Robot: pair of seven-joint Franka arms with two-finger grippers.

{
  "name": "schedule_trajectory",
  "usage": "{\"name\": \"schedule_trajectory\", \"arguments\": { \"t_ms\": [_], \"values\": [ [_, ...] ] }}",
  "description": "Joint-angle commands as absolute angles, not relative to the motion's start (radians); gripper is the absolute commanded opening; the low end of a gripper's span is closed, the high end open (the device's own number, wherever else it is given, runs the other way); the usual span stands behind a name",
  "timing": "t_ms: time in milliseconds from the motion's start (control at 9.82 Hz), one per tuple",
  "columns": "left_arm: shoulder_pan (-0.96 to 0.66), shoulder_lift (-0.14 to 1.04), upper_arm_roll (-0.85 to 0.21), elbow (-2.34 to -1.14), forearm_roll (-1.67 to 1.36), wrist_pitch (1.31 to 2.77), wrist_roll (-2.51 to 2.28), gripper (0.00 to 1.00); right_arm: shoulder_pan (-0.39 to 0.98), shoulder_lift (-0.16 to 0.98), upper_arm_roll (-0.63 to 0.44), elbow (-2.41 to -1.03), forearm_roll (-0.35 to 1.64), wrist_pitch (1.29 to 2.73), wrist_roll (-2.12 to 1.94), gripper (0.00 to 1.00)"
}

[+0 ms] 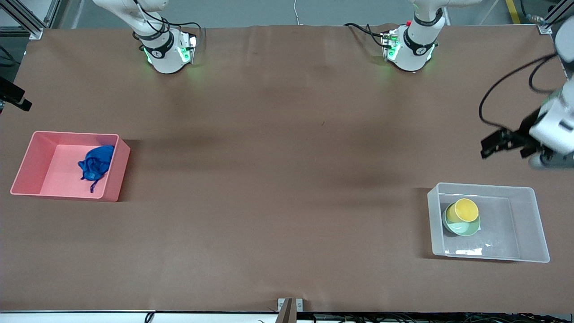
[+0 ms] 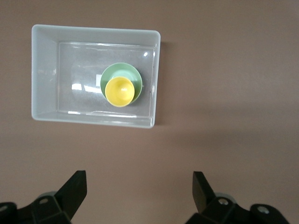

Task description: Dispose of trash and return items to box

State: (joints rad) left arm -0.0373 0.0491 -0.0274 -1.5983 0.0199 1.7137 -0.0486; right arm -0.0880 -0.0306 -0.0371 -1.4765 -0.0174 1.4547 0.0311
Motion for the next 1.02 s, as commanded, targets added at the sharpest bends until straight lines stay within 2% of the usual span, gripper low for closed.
{"name": "schedule_trajectory", "arguments": {
  "t_ms": [0, 204, 917],
  "values": [
    [-0.029, 0.014, -0.048, -1.591, 0.037, 1.646, -0.058, 1.00, -0.091, -0.037, -0.034, -1.477, -0.028, 1.447, 0.025, 1.00],
    [-0.028, 0.043, -0.046, -1.484, 0.020, 1.539, -0.055, 1.00, -0.091, -0.035, -0.034, -1.477, -0.028, 1.447, 0.025, 1.00],
    [-0.052, -0.002, -0.011, -1.558, -0.014, 1.532, -0.057, 1.00, -0.091, -0.037, -0.034, -1.477, -0.028, 1.447, 0.025, 1.00]
  ]
}}
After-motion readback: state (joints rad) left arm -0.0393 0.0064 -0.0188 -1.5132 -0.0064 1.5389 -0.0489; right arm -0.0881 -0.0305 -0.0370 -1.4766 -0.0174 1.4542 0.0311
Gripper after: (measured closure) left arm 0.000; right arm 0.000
